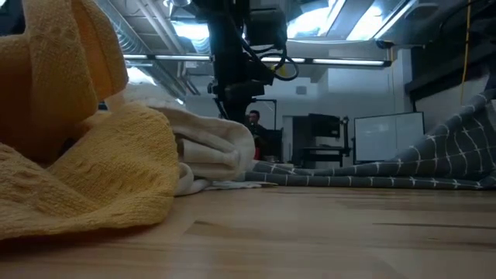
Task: Fold towel
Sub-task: Fold the gray towel
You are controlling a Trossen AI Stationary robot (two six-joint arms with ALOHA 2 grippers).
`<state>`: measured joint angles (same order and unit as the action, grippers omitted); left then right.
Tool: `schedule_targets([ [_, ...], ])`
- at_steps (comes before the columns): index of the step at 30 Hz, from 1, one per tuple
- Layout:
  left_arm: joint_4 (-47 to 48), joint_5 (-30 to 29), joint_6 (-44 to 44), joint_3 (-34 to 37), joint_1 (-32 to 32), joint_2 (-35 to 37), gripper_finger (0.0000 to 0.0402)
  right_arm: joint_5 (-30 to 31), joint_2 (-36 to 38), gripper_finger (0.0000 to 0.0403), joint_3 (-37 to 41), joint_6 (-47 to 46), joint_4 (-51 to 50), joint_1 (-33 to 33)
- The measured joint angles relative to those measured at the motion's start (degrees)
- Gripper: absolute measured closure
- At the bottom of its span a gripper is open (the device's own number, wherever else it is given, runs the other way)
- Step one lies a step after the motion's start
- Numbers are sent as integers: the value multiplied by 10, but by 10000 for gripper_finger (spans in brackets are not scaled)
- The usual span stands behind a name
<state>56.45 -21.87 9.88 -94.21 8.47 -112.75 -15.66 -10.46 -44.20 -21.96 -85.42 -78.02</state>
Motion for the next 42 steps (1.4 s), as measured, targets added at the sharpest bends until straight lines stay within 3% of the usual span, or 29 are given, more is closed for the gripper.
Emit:
schedule_targets([
  [4, 0, 0, 16, 0, 0, 0, 254, -6, 0, 316, -4, 1, 1, 0],
  [10, -3, 0, 0, 0, 1, 0, 249, 15, 0, 284, -6, -19, 8, 0],
  [14, -20, 20, -21, 0, 10, 0, 249, 57, 0, 282, -7, -18, 9, 0],
  [23, -124, 176, -25, 0, 58, -12, 249, 60, 0, 281, -7, -16, 10, 0],
  [30, -164, 239, 25, 0, 87, -56, 249, 60, 0, 281, -7, -16, 10, 0],
  [42, -224, 251, 78, 0, 99, -110, 249, 60, 0, 281, -7, -15, 10, 0],
])
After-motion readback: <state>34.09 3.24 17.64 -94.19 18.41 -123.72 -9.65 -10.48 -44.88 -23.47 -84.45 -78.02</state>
